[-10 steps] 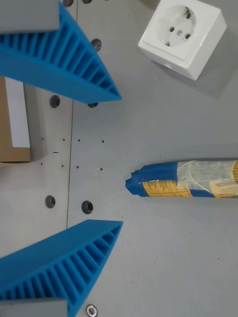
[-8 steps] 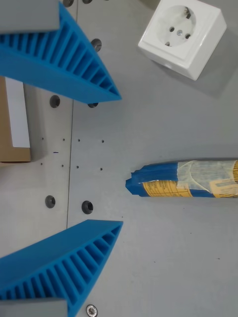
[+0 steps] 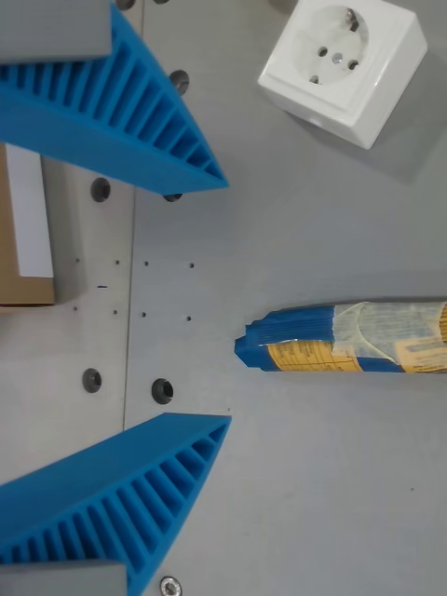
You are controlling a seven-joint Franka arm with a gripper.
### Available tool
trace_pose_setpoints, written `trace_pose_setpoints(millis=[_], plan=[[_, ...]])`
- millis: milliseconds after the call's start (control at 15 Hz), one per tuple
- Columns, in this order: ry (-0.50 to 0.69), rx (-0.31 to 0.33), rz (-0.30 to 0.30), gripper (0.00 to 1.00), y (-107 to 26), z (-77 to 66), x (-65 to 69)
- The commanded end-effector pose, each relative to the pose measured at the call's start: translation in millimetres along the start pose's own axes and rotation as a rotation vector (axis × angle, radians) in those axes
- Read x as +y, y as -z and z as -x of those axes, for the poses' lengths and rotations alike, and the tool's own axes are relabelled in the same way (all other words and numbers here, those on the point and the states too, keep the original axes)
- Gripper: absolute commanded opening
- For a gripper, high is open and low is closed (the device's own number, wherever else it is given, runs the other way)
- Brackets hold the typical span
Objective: Pick up the blue bag
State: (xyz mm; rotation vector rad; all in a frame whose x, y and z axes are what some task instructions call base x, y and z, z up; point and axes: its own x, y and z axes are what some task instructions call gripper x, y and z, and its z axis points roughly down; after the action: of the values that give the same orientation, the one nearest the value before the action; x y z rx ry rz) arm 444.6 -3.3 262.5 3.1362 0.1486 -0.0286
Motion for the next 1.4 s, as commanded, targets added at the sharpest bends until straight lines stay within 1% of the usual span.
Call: trace_pose_setpoints(millis=[67,600,933,1267,1400], plan=[[-0.008,0.041,-0.002,1.00,-18.9,-6.8,5.2],[0.003,0.038,-0.011,1.00,-58.3,-21.5,17.3],[0.000,0.038,-0.015,1.00,-83.2,-28.3,21.4],[0.002,0.038,-0.020,1.00,-107.4,-31.1,22.2],[0.002,0.039,-0.021,1.00,-117.5,-27.4,20.9]])
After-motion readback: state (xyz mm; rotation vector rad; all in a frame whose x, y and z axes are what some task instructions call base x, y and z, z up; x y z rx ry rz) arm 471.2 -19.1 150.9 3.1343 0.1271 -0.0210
